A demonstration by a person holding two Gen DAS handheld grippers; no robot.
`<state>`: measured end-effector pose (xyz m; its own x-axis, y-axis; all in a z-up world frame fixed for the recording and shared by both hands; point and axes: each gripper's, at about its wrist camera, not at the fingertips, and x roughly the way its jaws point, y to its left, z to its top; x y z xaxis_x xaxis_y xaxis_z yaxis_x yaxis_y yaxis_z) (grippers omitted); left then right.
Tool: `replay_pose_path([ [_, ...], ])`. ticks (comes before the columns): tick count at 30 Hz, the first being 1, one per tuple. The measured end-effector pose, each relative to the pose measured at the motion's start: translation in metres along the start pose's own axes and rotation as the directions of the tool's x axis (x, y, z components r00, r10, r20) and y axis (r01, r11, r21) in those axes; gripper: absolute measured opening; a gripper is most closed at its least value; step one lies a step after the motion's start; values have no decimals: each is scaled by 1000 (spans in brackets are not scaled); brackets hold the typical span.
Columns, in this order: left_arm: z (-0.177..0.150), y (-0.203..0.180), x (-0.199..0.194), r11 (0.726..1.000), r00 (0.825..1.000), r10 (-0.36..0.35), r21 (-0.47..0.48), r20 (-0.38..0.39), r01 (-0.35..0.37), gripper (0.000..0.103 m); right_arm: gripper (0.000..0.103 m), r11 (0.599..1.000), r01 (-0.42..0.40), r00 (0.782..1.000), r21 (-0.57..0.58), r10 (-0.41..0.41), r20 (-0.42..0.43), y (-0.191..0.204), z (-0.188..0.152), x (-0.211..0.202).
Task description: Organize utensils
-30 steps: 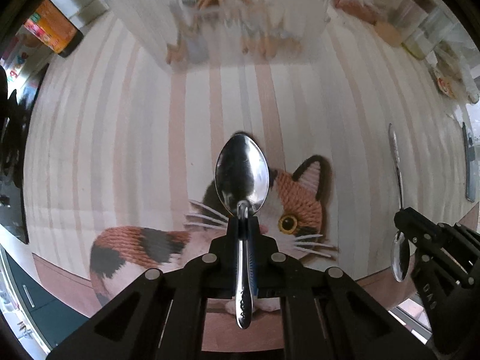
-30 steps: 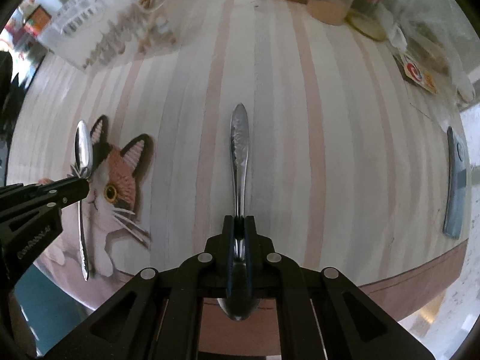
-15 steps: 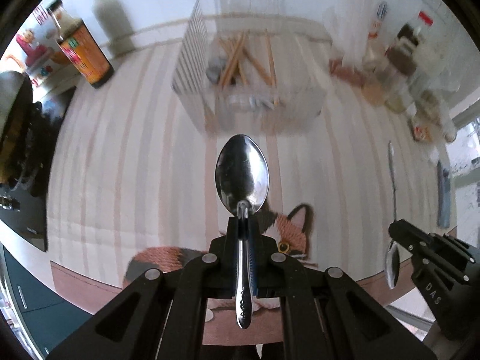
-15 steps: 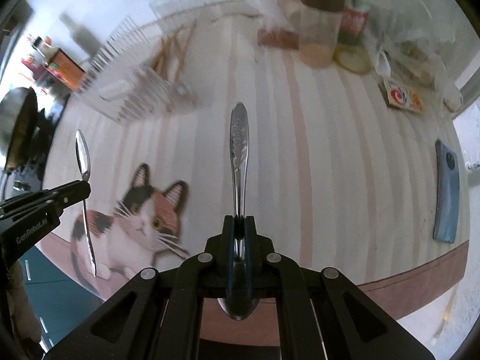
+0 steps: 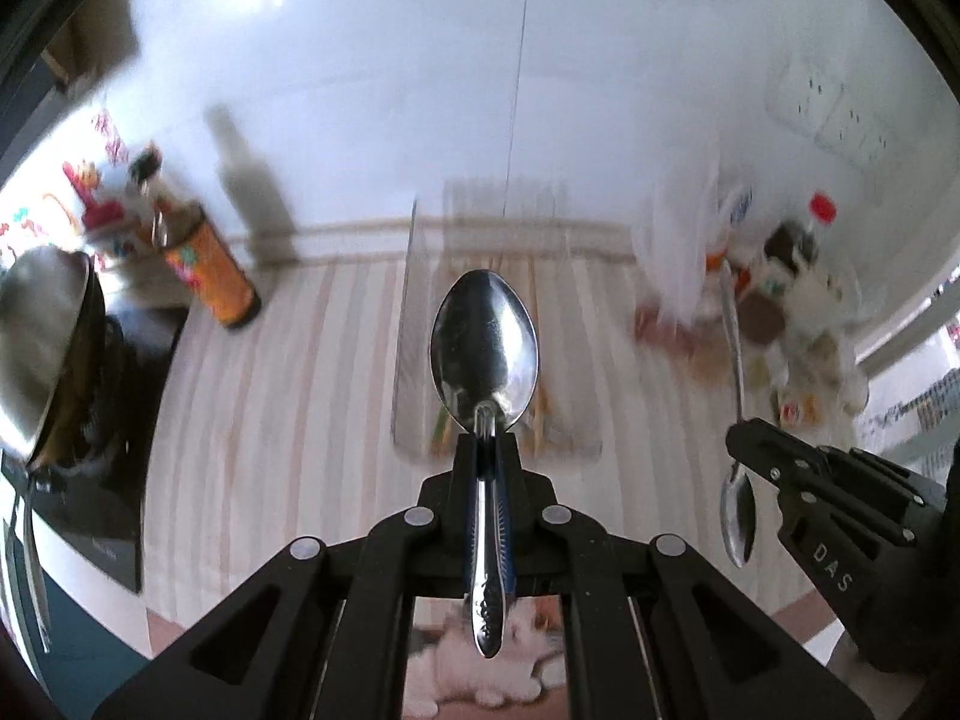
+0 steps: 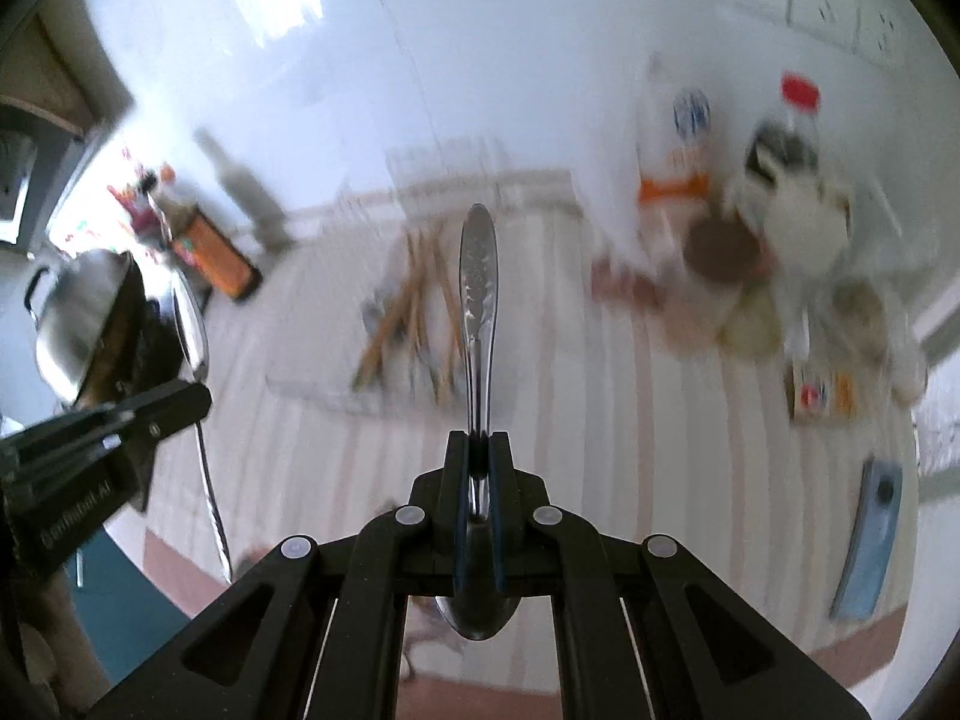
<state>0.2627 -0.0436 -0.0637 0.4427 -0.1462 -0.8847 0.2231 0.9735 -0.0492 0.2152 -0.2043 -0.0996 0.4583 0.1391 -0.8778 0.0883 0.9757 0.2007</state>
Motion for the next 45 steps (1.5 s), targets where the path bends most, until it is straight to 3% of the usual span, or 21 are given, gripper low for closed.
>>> replay_pose_path([
  [7,64,0,20,1000,1000,-4,13,18,4,4,6,1000,-21,999,13,20,46,14,77,7],
  [15,101,7,78,1000,998,-16,-5,-69,15,4,6,997,-29,999,66,31,-30,18,120,66],
  [27,96,35,141,997,977,-43,-65,-208,30,4,6,996,0,988,90,13,-151,14,120,142],
  [33,94,44,141,995,974,-67,-86,-215,49,6,7,996,18,983,87,-2,-182,18,123,152],
  [41,89,57,117,996,985,17,-78,-173,-31,9,8,996,47,981,79,-31,-189,22,125,144],
  [43,86,60,110,995,986,64,-62,-155,-75,17,13,996,65,983,65,-53,-178,24,124,136],
  [44,84,62,106,994,987,79,-60,-143,-88,29,20,996,71,983,61,-59,-172,24,123,133],
  [45,82,65,103,993,987,93,-62,-131,-102,47,25,995,80,984,53,-71,-163,25,122,128],
])
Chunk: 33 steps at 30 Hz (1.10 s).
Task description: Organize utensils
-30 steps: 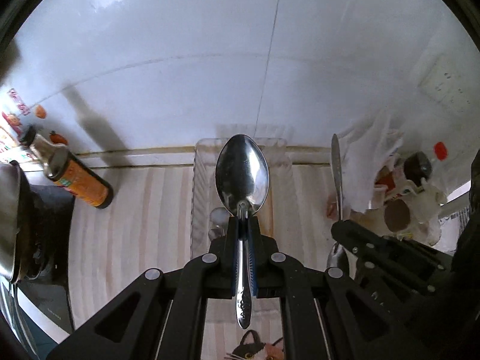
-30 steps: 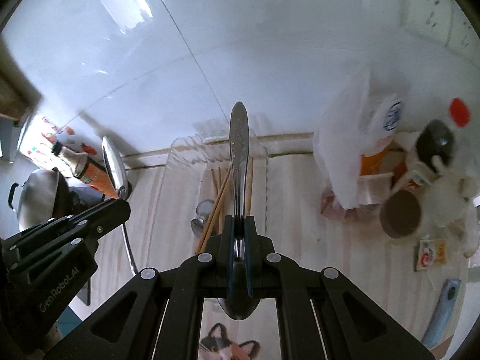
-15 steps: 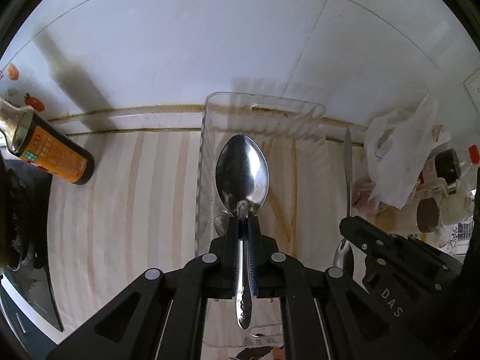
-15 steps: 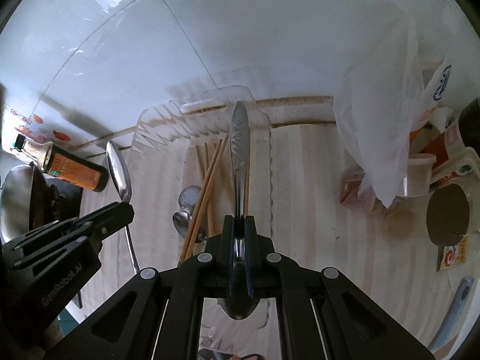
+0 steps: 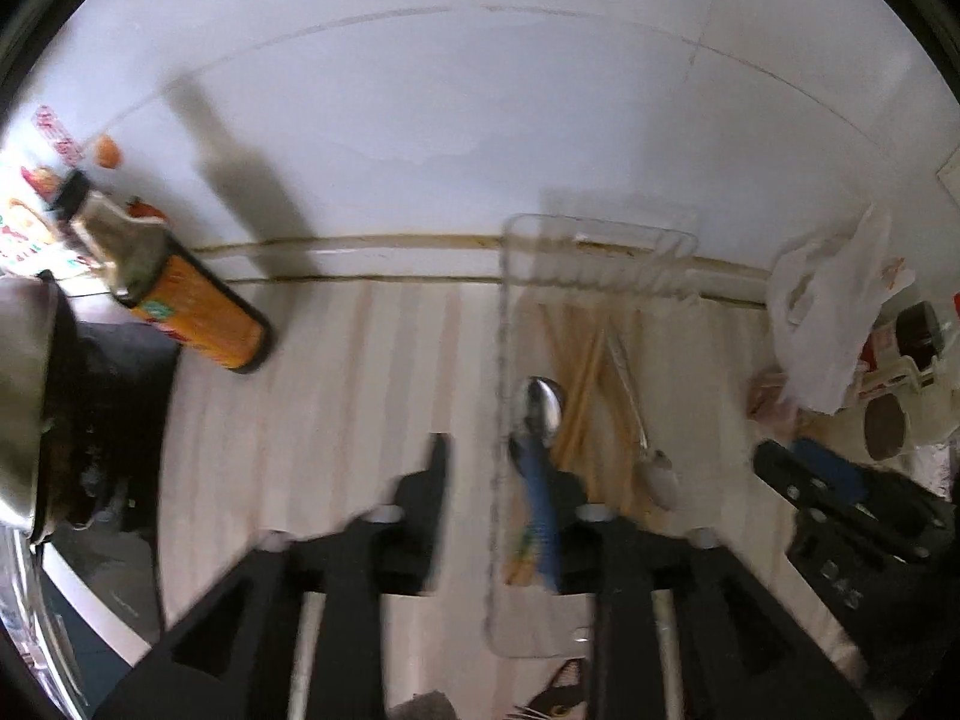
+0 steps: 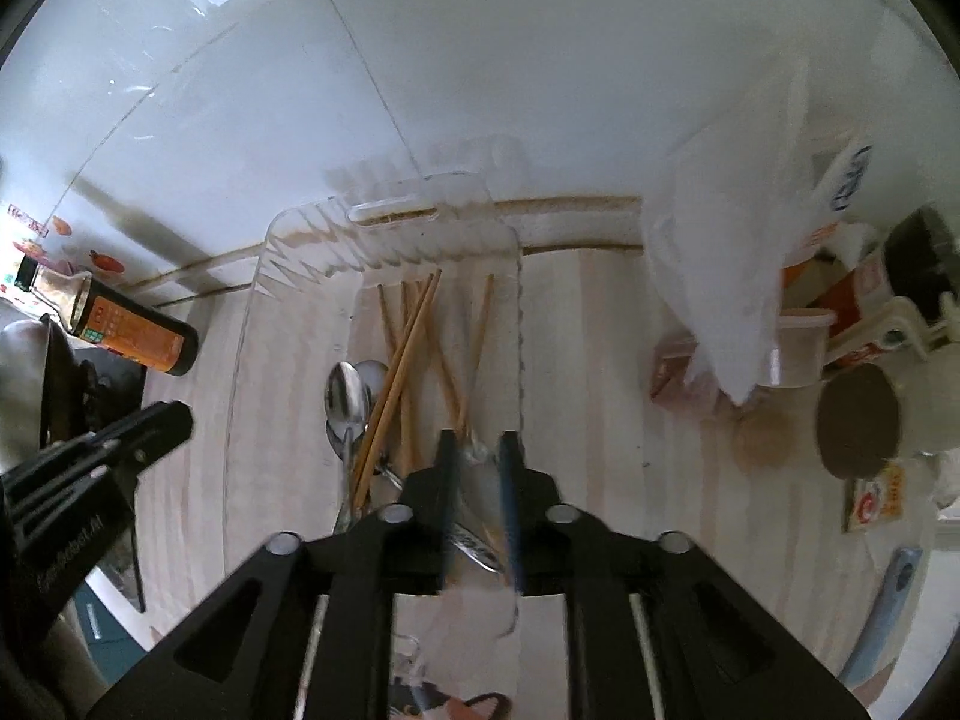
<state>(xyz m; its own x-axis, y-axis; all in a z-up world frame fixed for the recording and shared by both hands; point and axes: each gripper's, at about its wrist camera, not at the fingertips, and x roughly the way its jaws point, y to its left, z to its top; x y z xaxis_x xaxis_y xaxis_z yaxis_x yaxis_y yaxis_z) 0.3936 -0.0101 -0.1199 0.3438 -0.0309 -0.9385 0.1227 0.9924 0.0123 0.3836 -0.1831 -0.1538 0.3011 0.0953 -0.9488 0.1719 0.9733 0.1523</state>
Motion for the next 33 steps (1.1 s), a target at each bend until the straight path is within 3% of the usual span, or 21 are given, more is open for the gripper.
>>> replay_pose_path([
  [2,-9,7,-6,999,998,41,-3,39,-41,73,46,999,32,999,-10,-31,16,-2,-6,-9],
  [3,-13,9,-9,998,997,58,-4,57,-58,80,49,999,42,999,-10,-41,23,-4,-8,-12],
  [7,-32,20,-9,997,994,78,-18,81,-77,89,60,992,126,990,-27,-124,62,-9,-28,-23],
  [9,-39,23,-7,997,994,74,-14,79,-73,102,71,986,160,985,-34,-157,73,-10,-37,-25],
  [11,-46,24,-7,997,993,82,-1,84,-82,103,93,979,198,977,-35,-195,81,-10,-47,-26],
  [13,-51,23,-10,996,992,82,12,94,-83,103,101,974,224,972,-33,-220,87,-9,-54,-27],
  [22,-77,19,-39,997,987,51,54,151,-60,103,103,951,310,938,17,-309,158,-3,-90,-55],
  [28,-106,20,-87,999,978,30,29,205,-37,103,103,947,318,917,44,-319,242,1,-123,-102],
  [33,-144,17,-139,999,959,39,18,282,-46,103,103,950,309,893,41,-305,330,6,-158,-151],
])
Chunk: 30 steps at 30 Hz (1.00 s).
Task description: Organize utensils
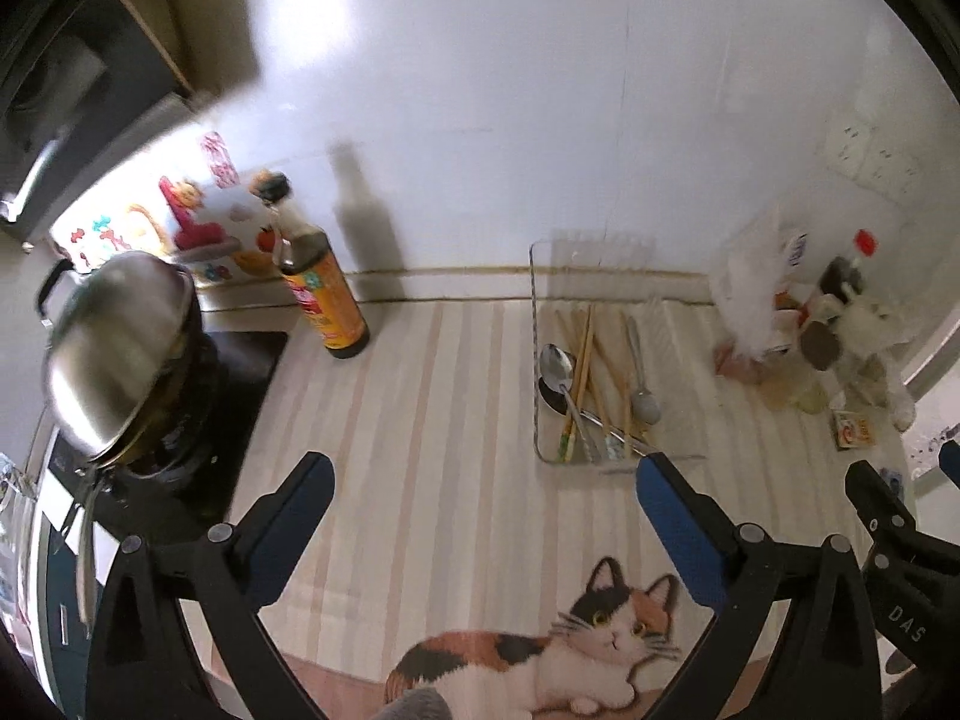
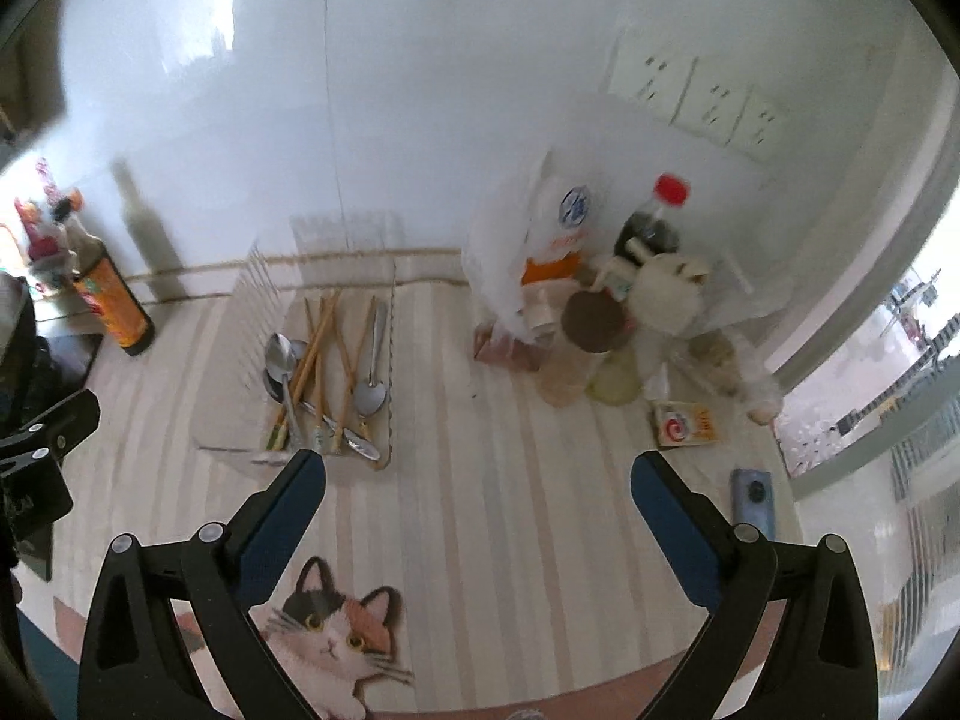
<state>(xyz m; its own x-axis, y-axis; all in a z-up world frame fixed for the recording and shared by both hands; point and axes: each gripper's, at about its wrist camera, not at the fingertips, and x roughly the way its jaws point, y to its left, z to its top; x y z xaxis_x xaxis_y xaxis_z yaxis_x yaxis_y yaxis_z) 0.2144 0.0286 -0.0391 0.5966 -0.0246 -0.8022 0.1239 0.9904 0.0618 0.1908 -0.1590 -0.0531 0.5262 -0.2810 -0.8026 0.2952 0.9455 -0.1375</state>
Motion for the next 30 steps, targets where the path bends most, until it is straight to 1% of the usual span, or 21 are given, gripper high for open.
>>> replay_pose_path([
  [5,-23,0,-54,1000,998,-3,-9,56,4,103,103,1000,-24,996,9,23,81,-16,-22,-60],
  [8,-37,3,-86,999,996,0,-34,89,3,103,103,1000,-26,991,-2,26,130,-22,-35,-93],
  [15,-55,5,-138,999,986,-2,-44,164,10,103,103,997,-76,980,16,72,187,-36,-61,-150],
  [21,-65,3,-160,999,984,-8,-38,180,15,103,103,996,-83,969,12,78,233,-43,-72,-189],
  [23,-68,3,-164,999,984,-3,-44,179,11,103,103,998,-69,967,6,65,245,-43,-72,-196],
  [27,-69,1,-168,999,984,-3,-52,179,12,103,103,998,-68,964,14,62,257,-47,-73,-203],
  [30,-69,0,-170,999,984,3,-51,178,7,103,103,997,-69,966,19,62,251,-49,-72,-202],
])
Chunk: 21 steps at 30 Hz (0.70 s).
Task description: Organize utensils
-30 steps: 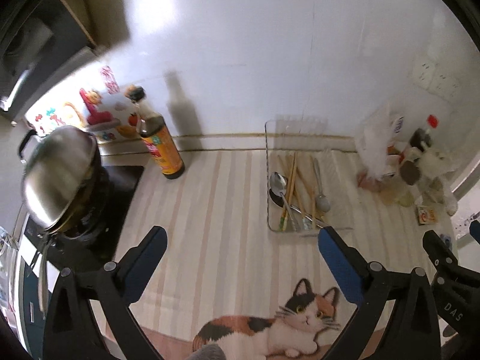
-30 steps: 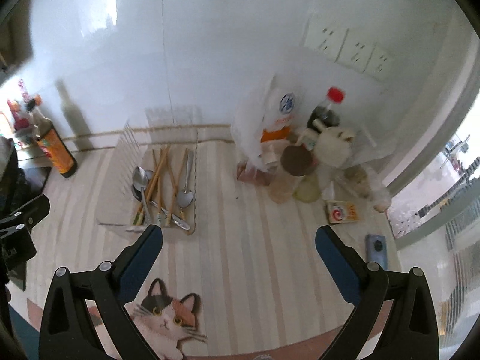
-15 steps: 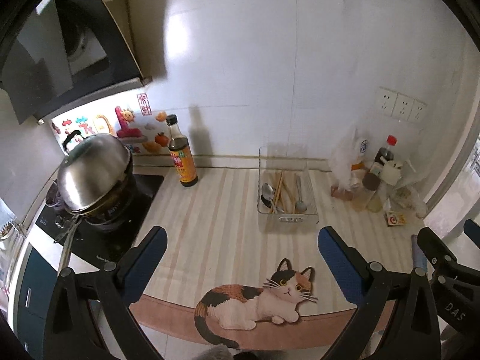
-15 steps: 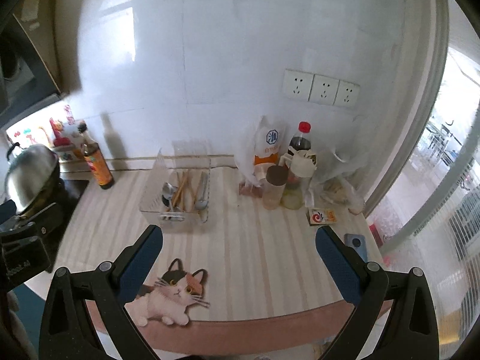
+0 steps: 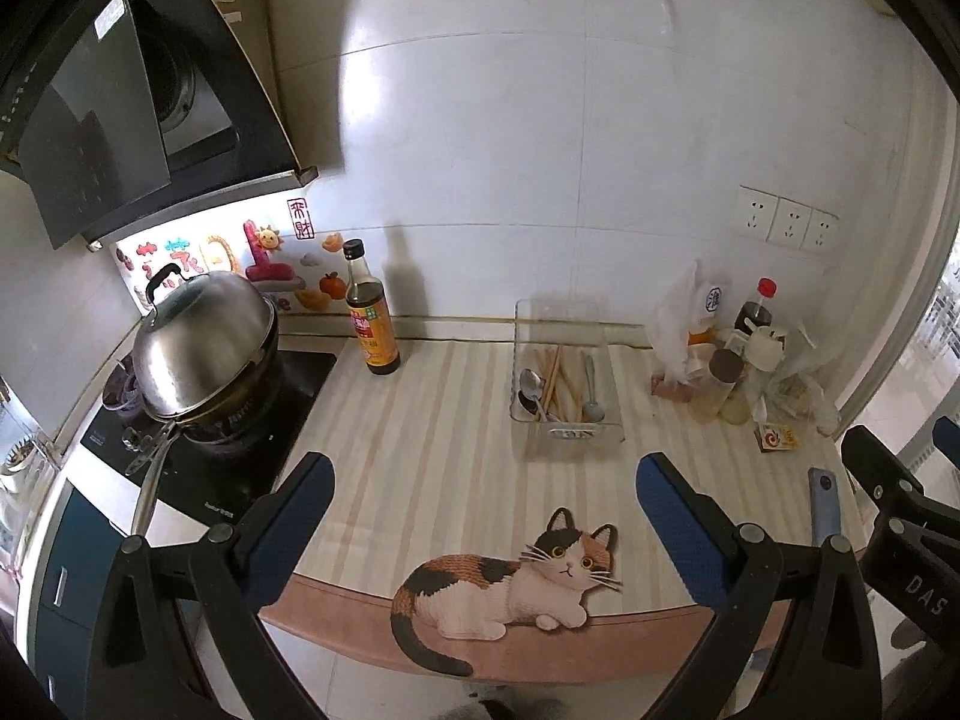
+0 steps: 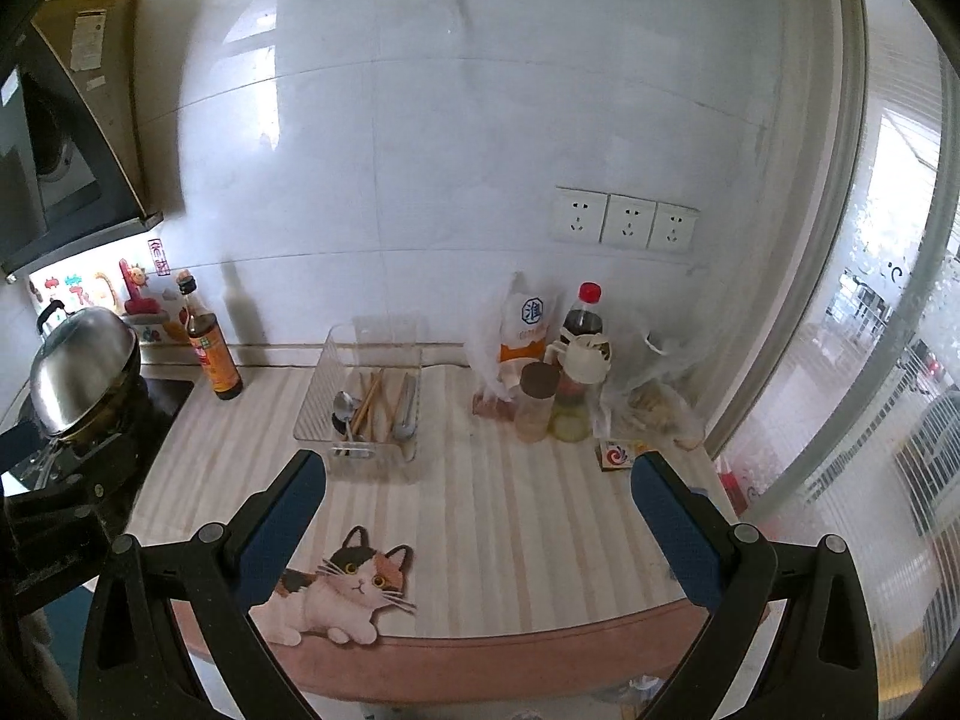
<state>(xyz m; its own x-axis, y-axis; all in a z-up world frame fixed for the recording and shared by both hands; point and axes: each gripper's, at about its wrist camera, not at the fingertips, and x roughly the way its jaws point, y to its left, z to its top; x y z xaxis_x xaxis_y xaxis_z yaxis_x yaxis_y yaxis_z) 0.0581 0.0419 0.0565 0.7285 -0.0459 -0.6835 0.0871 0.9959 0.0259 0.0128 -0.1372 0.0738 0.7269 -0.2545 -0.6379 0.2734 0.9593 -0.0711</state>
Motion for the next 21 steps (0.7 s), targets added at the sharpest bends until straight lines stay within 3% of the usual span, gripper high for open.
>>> replay_pose_path([
  [21,9,-2,15,1000,1000,9,14,-19,-9,103,103,1000,-13,1000,-7,13,-9,2,14,12],
])
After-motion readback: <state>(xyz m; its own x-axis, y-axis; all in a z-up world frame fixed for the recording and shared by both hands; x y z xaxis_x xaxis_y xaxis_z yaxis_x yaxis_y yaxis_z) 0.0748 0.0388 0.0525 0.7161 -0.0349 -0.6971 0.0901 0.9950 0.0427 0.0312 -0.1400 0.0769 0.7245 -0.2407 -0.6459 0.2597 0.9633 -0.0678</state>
